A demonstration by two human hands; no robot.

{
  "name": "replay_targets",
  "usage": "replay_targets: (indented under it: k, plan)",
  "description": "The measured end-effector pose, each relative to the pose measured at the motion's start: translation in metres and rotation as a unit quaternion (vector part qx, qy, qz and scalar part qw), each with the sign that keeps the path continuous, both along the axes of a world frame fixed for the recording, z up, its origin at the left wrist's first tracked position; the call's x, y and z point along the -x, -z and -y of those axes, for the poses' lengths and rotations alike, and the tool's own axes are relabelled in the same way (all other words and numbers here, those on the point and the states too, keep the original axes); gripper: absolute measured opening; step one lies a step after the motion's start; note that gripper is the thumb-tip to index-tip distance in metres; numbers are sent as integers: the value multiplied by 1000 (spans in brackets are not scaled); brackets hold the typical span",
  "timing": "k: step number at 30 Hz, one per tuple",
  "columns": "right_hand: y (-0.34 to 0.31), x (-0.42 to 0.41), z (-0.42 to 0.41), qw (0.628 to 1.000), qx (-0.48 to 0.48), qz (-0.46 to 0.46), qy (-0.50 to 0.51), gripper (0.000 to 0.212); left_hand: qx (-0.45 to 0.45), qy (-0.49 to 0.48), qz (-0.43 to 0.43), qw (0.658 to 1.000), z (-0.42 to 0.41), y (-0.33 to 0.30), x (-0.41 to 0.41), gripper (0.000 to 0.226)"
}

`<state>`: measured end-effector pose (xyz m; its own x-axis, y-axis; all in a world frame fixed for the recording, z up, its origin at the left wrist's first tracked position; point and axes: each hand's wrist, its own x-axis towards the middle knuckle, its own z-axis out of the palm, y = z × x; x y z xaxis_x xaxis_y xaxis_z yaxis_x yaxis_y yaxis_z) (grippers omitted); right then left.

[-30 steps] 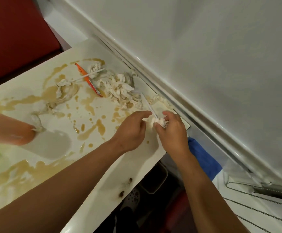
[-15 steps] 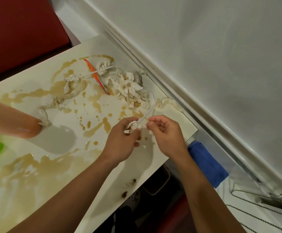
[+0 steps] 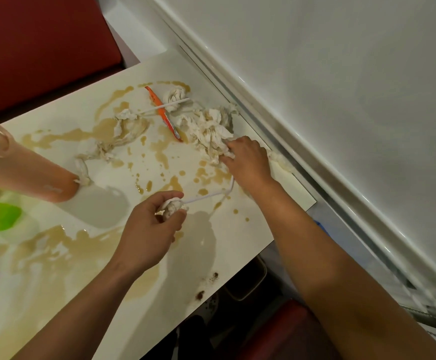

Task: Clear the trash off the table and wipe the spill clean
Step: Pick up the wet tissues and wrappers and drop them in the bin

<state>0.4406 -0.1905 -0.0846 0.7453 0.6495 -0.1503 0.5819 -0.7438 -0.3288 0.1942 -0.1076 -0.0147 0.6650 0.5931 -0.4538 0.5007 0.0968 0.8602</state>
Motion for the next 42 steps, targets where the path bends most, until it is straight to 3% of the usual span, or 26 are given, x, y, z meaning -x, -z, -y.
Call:
replay_targets:
  k: [6, 11, 16, 22, 27, 33, 42]
  plan:
    - [-17, 12, 21, 994, -76, -11, 79, 16, 73, -48, 3, 996, -3, -2, 10, 20]
    - [-59, 50, 42, 955, -214, -129, 159, 26, 134, -72, 18, 988, 1, -8, 8, 21]
    - [-82, 108, 54, 928, -300, -171, 142, 26, 189, -86, 35, 978, 9, -15, -1, 26]
    - [-69, 168, 60, 913, -327, -216, 118, 25, 273, -111, 60, 954, 20, -18, -7, 40]
    - [-63, 188, 63, 908, -348, -219, 78, 31, 236, -127, 65, 961, 24, -14, -5, 31]
    - [-66, 179, 69, 892, -347, -270, 107, 25, 137, -83, 57, 985, 20, -12, 0, 27]
    - [-76, 149, 80, 883, -357, -237, 190, 28, 0, -10, 51, 999, -3, -45, 8, 32]
